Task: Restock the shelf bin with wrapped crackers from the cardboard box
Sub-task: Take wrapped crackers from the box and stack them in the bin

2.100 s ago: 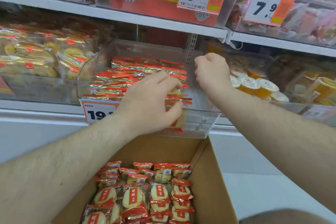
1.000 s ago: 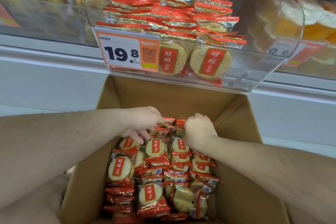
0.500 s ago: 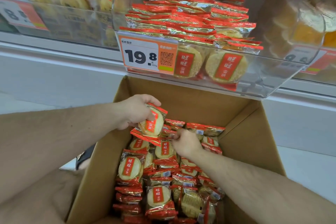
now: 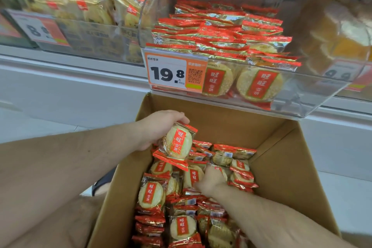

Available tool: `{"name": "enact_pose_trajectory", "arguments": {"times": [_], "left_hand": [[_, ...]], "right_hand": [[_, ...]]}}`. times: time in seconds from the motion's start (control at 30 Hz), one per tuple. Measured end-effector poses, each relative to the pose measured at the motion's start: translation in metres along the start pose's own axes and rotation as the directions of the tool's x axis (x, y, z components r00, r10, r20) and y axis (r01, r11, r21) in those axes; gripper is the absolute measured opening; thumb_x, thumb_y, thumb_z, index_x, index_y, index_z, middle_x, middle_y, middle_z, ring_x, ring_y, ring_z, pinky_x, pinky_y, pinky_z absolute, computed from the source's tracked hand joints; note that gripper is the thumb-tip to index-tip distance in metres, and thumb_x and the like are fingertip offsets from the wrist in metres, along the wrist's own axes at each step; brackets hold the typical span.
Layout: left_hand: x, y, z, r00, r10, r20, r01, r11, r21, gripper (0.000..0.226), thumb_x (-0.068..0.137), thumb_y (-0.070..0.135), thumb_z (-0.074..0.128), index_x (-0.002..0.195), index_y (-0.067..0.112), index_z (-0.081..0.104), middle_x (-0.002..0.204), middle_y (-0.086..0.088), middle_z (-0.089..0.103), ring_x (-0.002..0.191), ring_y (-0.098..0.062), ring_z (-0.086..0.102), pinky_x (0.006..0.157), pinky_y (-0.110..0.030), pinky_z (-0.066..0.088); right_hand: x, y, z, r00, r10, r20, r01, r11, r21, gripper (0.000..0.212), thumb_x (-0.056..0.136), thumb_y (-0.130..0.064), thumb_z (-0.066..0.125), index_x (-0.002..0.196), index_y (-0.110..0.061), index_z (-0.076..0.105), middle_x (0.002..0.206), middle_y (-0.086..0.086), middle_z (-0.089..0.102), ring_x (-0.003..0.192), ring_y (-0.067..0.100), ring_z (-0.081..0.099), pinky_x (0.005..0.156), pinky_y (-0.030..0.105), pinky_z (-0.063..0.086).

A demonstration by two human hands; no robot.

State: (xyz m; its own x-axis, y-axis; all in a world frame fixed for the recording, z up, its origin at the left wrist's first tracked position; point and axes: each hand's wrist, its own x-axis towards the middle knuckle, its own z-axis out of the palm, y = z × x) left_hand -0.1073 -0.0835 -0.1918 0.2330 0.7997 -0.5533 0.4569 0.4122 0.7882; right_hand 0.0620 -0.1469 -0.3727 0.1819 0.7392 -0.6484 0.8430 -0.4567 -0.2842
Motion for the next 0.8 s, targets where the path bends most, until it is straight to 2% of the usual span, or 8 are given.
{"name": "enact_pose_trajectory", "arguments": {"times": [0.1, 0.23, 0.43, 0.5, 0.57, 0.63, 0.67, 0.8], "left_hand": [[-0.009, 0.012, 0.004, 0.99, 0.14, 0.016, -0.14, 0.986, 0.094, 0.022, 0.098, 0.034, 0.05, 0.104, 0.028, 0.071, 0.105, 0.007, 0.068, 0.092, -0.011, 0.063, 0.076, -0.025, 0.046], [-0.026, 0.028, 0.007, 0.969, 0.241, 0.062, -0.247, 0.961, 0.126, 0.026, 0.098, 0.035, 0.048, 0.096, 0.033, 0.074, 0.105, 0.014, 0.068, 0.102, -0.011, 0.063, 0.095, -0.036, 0.048], [-0.042, 0.044, 0.034, 0.937, 0.295, 0.186, -0.306, 0.951, 0.037, 0.056, 0.09, 0.071, 0.031, 0.091, 0.041, 0.078, 0.13, -0.007, 0.061, 0.119, -0.026, 0.056, 0.103, -0.038, 0.038], [-0.061, 0.04, 0.045, 0.868, 0.453, 0.204, -0.45, 0.891, -0.063, 0.065, 0.104, 0.047, 0.017, 0.117, 0.015, 0.071, 0.143, -0.019, 0.048, 0.131, -0.035, 0.045, 0.105, -0.034, 0.033], [-0.073, 0.047, 0.045, 0.761, 0.608, 0.228, -0.616, 0.787, -0.042, 0.041, 0.102, 0.037, 0.037, 0.125, 0.012, 0.06, 0.139, -0.012, 0.055, 0.127, -0.025, 0.051, 0.105, -0.031, 0.038], [-0.08, 0.061, 0.047, 0.732, 0.605, 0.312, -0.598, 0.791, -0.129, 0.012, 0.09, 0.026, 0.064, 0.1, 0.033, 0.061, 0.104, 0.016, 0.073, 0.096, 0.0, 0.067, 0.091, -0.021, 0.052], [-0.079, 0.075, 0.048, 0.792, 0.551, 0.265, -0.53, 0.834, -0.151, 0.024, 0.086, 0.015, 0.071, 0.098, 0.034, 0.06, 0.093, 0.02, 0.073, 0.087, 0.002, 0.068, 0.086, -0.021, 0.055], [-0.08, 0.083, 0.043, 0.734, 0.643, 0.219, -0.664, 0.746, 0.037, 0.07, 0.079, 0.006, 0.077, 0.125, 0.051, 0.05, 0.132, 0.022, 0.053, 0.106, -0.011, 0.065, 0.092, -0.032, 0.054]], "right_hand": [[-0.028, 0.011, -0.051, 0.998, -0.042, 0.04, 0.037, 0.992, 0.123, 0.055, 0.068, -0.038, 0.085, 0.11, -0.013, 0.059, 0.092, -0.003, 0.066, 0.082, 0.015, 0.064, 0.065, 0.026, 0.054], [-0.085, 0.036, -0.123, 0.984, -0.175, 0.045, 0.144, 0.912, 0.385, 0.052, 0.064, -0.023, 0.09, 0.111, -0.02, 0.069, 0.097, -0.003, 0.075, 0.092, 0.015, 0.071, 0.088, 0.037, 0.057], [-0.176, 0.025, -0.185, 0.922, -0.387, 0.007, 0.287, 0.695, 0.659, 0.023, 0.081, -0.003, 0.075, 0.098, -0.017, 0.069, 0.081, -0.004, 0.074, 0.065, 0.004, 0.064, 0.054, 0.015, 0.045], [-0.185, 0.017, -0.19, 0.905, -0.425, -0.031, 0.325, 0.642, 0.694, 0.02, 0.079, -0.005, 0.077, 0.094, -0.017, 0.07, 0.084, -0.001, 0.074, 0.069, 0.008, 0.066, 0.055, 0.017, 0.046], [-0.187, 0.01, -0.194, 0.894, -0.439, -0.089, 0.378, 0.632, 0.677, 0.023, 0.076, -0.009, 0.082, 0.094, -0.019, 0.072, 0.087, 0.001, 0.075, 0.075, 0.013, 0.067, 0.058, 0.02, 0.047], [-0.189, 0.005, -0.199, 0.889, -0.431, -0.156, 0.418, 0.626, 0.658, 0.031, 0.075, -0.005, 0.082, 0.1, -0.02, 0.071, 0.086, -0.002, 0.075, 0.075, 0.012, 0.068, 0.057, 0.019, 0.048], [-0.189, 0.003, -0.201, 0.886, -0.426, -0.183, 0.434, 0.623, 0.651, 0.036, 0.074, -0.001, 0.081, 0.103, -0.019, 0.07, 0.087, -0.002, 0.075, 0.076, 0.011, 0.07, 0.058, 0.019, 0.05], [-0.195, -0.002, -0.21, 0.883, -0.354, -0.309, 0.47, 0.694, 0.546, 0.077, 0.05, -0.023, 0.095, 0.116, -0.027, 0.055, 0.099, -0.005, 0.074, 0.09, 0.009, 0.071, 0.082, 0.033, 0.058]]}}
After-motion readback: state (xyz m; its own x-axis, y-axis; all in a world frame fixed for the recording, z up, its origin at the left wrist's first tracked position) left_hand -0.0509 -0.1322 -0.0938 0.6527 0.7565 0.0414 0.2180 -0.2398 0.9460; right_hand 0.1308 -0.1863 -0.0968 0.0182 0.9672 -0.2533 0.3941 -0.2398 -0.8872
